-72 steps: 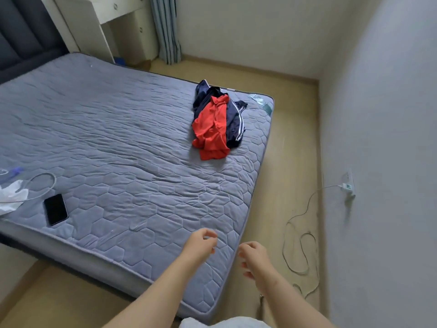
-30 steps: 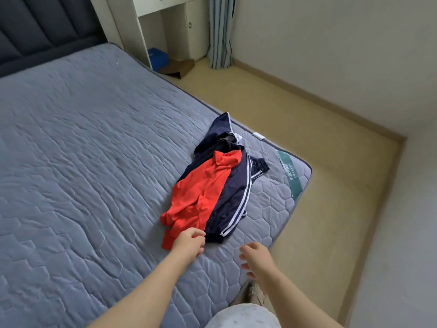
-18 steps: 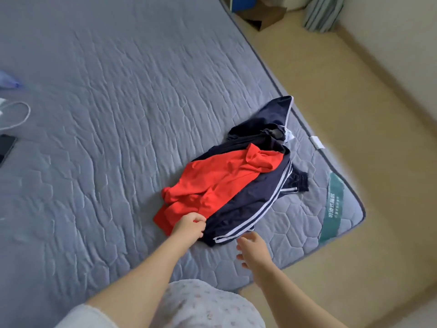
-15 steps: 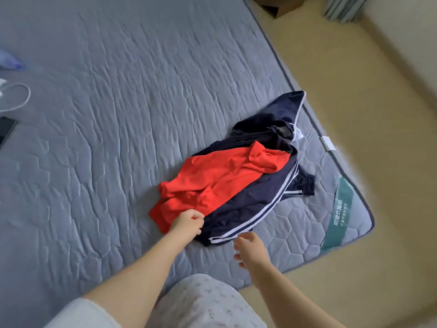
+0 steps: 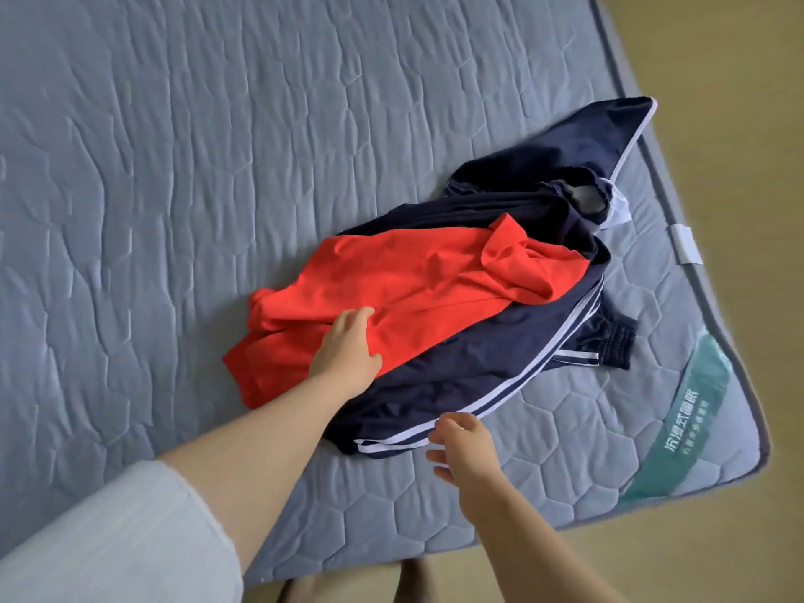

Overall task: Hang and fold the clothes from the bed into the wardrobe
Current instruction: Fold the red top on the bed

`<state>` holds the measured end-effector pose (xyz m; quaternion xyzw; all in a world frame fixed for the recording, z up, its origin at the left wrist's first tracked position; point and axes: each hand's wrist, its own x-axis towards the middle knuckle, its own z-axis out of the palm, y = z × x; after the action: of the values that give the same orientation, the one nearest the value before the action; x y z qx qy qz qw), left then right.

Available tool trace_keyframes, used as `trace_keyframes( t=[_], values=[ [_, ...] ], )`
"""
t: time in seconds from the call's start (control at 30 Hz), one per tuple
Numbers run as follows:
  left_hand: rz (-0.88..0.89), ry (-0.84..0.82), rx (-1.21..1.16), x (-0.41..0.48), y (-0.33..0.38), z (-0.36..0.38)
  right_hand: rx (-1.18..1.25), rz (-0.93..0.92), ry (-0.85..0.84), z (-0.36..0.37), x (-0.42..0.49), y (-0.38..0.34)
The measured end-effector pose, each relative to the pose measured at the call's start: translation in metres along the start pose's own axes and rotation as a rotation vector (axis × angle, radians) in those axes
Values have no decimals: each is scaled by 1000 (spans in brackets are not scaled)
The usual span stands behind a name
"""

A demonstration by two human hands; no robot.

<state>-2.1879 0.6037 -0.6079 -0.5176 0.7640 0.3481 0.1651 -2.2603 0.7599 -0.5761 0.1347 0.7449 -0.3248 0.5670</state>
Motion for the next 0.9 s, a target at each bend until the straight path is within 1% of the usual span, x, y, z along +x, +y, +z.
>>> trace_keyframes(
  t=[0.07, 0.13, 0.27, 0.33, 0.4, 0.47, 0.53, 0.6, 0.7, 0.8, 0.87, 0.9],
  values=[
    [1, -31, 51, 8, -2, 10, 39, 13, 7, 0, 8, 3],
    [-4, -16, 96, 11, -6, 13, 56, 27, 17, 1, 11, 7],
    [122, -72, 100, -3, -19, 9, 73, 46, 38, 4, 11, 13],
    [125, -87, 66, -17, -34, 3, 68, 39, 38, 9, 7, 10],
    [39, -58, -54, -28, -53, -6, 50, 22, 31, 18, 3, 5],
    [-123, 9, -288, -35, -74, -22, 28, 0, 19, 27, -1, -2],
    [-256, 116, -539, -42, -95, -36, -1, -26, 5, 37, -4, -6],
    [-342, 194, -620, -54, -109, -44, -35, -48, -3, 46, -7, -7],
    [-402, 160, -665, -74, -113, -46, -31, -23, -23, 66, -18, -4],
    [-415, 132, -798, -87, -114, -51, 11, -19, -26, 82, -28, -1],
    [-462, 215, -979, -92, -119, -59, 6, -61, -1, 89, -29, 0],
    [-499, 302, -1092, -93, -122, -64, -2, -91, 26, 92, -27, 1]
  ],
)
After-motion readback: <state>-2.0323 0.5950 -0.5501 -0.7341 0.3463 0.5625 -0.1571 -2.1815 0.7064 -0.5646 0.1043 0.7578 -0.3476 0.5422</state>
